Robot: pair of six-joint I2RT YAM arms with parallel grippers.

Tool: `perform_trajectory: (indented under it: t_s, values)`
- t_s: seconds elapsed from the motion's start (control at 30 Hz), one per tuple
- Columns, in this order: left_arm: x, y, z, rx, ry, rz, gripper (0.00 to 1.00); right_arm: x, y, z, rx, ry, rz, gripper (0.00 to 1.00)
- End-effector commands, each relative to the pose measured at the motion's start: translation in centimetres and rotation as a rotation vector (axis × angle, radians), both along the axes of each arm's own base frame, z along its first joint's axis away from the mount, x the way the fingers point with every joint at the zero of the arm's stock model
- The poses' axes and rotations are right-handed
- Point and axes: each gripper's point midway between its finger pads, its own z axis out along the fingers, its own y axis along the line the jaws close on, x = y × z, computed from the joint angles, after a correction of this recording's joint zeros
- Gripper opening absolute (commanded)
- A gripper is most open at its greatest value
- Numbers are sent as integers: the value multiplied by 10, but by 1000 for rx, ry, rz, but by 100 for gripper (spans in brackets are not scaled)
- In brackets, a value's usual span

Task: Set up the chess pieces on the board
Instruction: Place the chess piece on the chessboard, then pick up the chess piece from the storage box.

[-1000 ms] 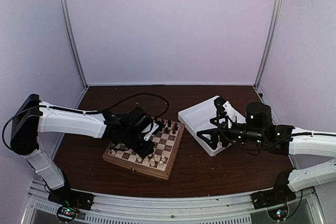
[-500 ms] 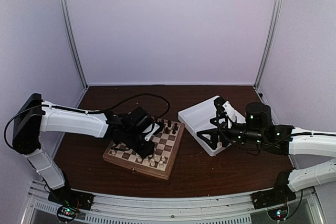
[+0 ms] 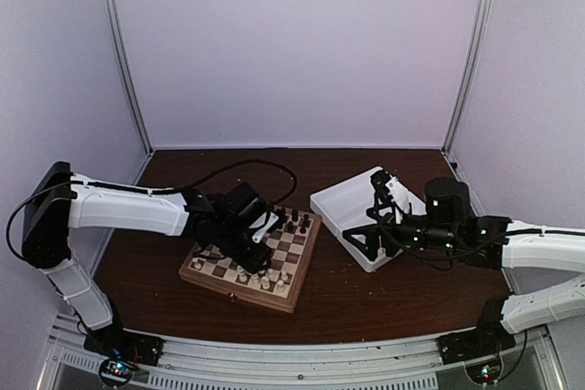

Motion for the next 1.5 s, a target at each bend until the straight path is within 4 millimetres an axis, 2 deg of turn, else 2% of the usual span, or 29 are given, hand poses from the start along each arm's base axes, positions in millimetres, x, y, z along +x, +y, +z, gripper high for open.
perform_trajectory:
  t_s: [0.0,0.07,0.23,0.37,0.47,0.57,0.67,0.83,1.0,1.1,1.23,1.47]
  values:
    - [10,-7,39,-50,-50,5,38,17,-15,-3,-94,70,-145,97]
    - [10,-7,54,-69,-72,2,42,21,-30,-10,-174,117,-218,92]
    - [14,-7,91,-123,-141,-11,47,34,-80,-19,-300,222,-394,68]
    - [15,-7,111,-163,-181,-12,48,45,-116,-30,-324,336,-513,62]
    - [15,-5,122,-193,-211,-5,48,54,-132,-40,-266,436,-585,57]
    - [15,0,130,-223,-245,9,48,64,-137,-50,-190,500,-652,54]
    - [13,6,137,-251,-274,12,48,79,-139,-57,-151,545,-717,47]
    - [5,18,150,-295,-317,3,48,97,-158,-79,-92,709,-893,33]
    - [2,29,157,-322,-360,14,49,112,-163,-95,46,817,-997,35]
    - [0,31,157,-322,-370,7,49,121,-166,-101,89,848,-1058,31]
    - [-2,36,156,-308,-379,-5,49,131,-164,-116,69,919,-1112,27]
    - [-5,44,159,-309,-412,-8,50,139,-171,-138,53,972,-1206,28]
